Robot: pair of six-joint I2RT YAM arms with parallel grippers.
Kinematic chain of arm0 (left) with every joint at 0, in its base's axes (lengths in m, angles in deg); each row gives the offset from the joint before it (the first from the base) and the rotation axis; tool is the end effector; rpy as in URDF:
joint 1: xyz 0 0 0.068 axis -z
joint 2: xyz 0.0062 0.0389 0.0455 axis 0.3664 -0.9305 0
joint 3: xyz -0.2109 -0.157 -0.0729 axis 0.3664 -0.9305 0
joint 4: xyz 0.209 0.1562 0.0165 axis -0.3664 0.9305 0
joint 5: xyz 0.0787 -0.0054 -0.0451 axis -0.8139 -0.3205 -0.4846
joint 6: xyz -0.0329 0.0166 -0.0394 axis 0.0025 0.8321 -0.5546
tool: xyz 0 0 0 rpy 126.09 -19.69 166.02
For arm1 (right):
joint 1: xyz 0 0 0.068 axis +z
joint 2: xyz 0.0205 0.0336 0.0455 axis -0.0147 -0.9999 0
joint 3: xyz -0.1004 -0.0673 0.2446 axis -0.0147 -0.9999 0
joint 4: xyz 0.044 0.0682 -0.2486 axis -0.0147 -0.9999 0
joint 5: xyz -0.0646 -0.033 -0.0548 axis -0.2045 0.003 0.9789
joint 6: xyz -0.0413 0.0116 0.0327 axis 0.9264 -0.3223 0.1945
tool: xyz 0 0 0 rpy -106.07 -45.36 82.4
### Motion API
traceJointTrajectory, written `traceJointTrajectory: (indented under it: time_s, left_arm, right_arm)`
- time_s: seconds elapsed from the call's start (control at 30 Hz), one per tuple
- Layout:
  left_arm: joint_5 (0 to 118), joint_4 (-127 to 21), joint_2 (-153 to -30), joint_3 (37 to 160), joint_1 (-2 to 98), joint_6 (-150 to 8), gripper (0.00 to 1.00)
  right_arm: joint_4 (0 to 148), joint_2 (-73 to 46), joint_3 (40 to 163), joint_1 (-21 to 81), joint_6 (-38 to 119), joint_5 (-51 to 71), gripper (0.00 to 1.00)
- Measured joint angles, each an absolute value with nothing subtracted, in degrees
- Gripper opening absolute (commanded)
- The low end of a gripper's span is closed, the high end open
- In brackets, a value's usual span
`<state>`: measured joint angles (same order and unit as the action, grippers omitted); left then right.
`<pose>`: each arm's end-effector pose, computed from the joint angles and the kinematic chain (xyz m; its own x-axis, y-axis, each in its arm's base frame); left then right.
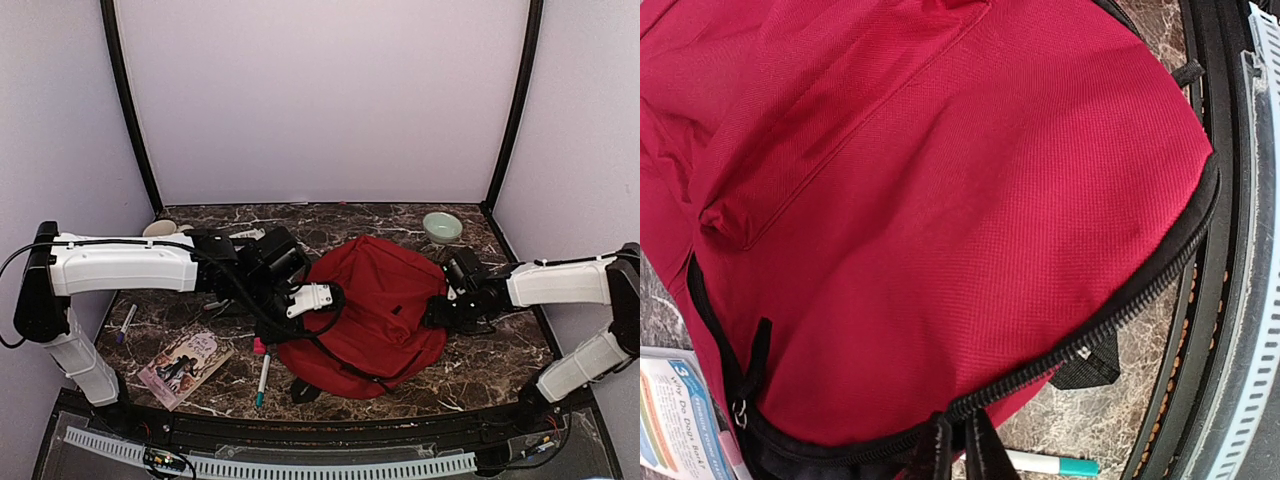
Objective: Pack the student bag
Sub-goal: Rotate the student bag to the center of the board, then hold the largest pocket of the student bag.
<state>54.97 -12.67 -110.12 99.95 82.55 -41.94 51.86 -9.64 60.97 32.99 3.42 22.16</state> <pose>0.1654 -0.3046 0.2553 -0.1243 0.8467 -0.5174 0.9746 0.2021 0.0965 0.1963 0.1203 0.1503 -0.9032 0.2472 -0.3508 0.1665 0.9553 0.2445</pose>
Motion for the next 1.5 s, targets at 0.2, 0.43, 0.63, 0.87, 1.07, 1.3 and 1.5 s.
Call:
traceJointTrajectory:
  time_s: [0.2, 0.43, 0.63, 0.87, 1.07, 1.3, 1.5]
  left_arm:
    - [55.0, -12.5, -110.1, 100.2, 82.9, -43.9, 0.0]
    - [54.7, -11.9, -110.0, 102.0, 83.4, -48.3, 0.05]
    - [51.3, -10.4, -109.8, 107.8, 83.5, -50.8, 0.57]
    - [48.5, -10.2, -108.2, 113.2, 83.6, -51.3, 0.75]
    - [50.2, -10.9, -108.7, 114.4, 84.1, -48.7, 0.75]
    - [53.6, -12.6, -116.4, 118.4, 87.9, -42.7, 0.74]
    - [55.2, -12.9, -123.3, 119.6, 90.4, -38.0, 0.74]
  right_arm:
    - [57.3, -24.1, 73.0, 29.9, 8.9, 19.1, 0.7]
    - [56.7, -40.3, 92.9, 28.2, 16.9, 15.6, 0.71]
    - [53.0, -42.5, 101.4, 28.2, 23.2, 15.3, 0.77]
    - [48.0, -30.1, 96.2, 28.1, 27.1, 17.9, 0.87]
    - [44.5, -16.4, 91.2, 27.5, 28.1, 22.3, 0.94]
    - [39.0, -1.7, 83.3, 26.6, 26.2, 28.0, 0.95]
    - [34.4, 10.0, 77.1, 26.5, 21.9, 29.6, 0.95]
